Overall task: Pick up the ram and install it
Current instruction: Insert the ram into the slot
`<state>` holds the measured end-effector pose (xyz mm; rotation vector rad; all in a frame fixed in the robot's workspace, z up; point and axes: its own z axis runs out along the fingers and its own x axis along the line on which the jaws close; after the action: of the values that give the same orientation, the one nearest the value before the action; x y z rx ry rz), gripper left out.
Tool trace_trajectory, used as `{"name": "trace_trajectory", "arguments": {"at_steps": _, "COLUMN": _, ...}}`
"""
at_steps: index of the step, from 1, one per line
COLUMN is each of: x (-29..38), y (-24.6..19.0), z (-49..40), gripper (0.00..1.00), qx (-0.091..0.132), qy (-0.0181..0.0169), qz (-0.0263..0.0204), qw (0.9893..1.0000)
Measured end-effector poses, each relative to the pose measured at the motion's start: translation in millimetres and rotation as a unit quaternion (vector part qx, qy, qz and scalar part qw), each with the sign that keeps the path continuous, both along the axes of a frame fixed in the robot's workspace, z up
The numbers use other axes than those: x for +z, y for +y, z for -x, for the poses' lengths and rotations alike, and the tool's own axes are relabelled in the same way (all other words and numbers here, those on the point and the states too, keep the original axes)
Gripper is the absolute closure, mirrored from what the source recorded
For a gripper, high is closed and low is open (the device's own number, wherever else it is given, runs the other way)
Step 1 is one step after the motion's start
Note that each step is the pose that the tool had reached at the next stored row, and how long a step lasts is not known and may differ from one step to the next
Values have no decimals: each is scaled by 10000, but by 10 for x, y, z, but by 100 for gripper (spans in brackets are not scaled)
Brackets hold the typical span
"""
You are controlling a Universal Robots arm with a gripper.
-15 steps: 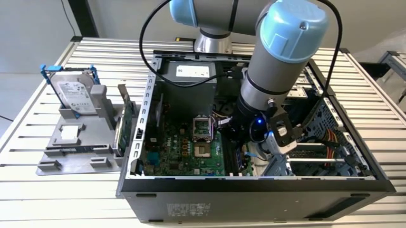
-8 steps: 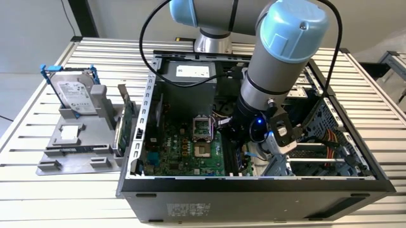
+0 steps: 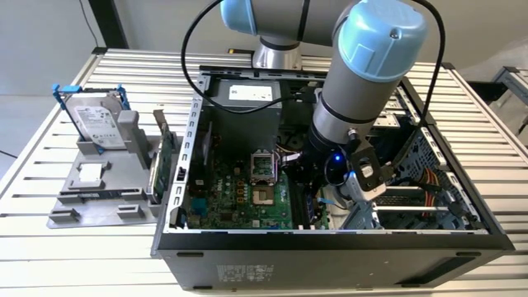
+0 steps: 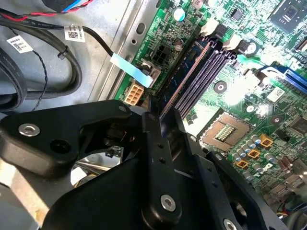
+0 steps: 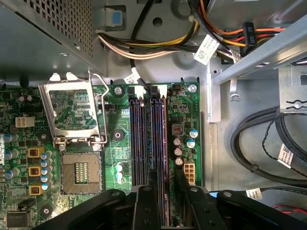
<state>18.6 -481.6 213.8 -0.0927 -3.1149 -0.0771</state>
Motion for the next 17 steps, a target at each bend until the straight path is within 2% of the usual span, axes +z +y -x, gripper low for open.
{"name": "trace_trajectory", "arguments": {"at_steps": 4, "x": 33, "y": 0, "z": 0, "gripper": 0, "qx": 0, "qy": 0, "qz": 0, "qw": 10000}}
{"name": "trace_trajectory", "arguments": {"at_steps": 11, "x": 232, "y": 0, "z": 0, "gripper": 0, "qx": 0, "qy": 0, "qz": 0, "qw": 10000}}
{"name": "trace_trajectory", "arguments": {"at_steps": 17, "x": 314, "y": 0, "z": 0, "gripper": 0, "qx": 0, "qy": 0, "qz": 0, "qw": 10000}}
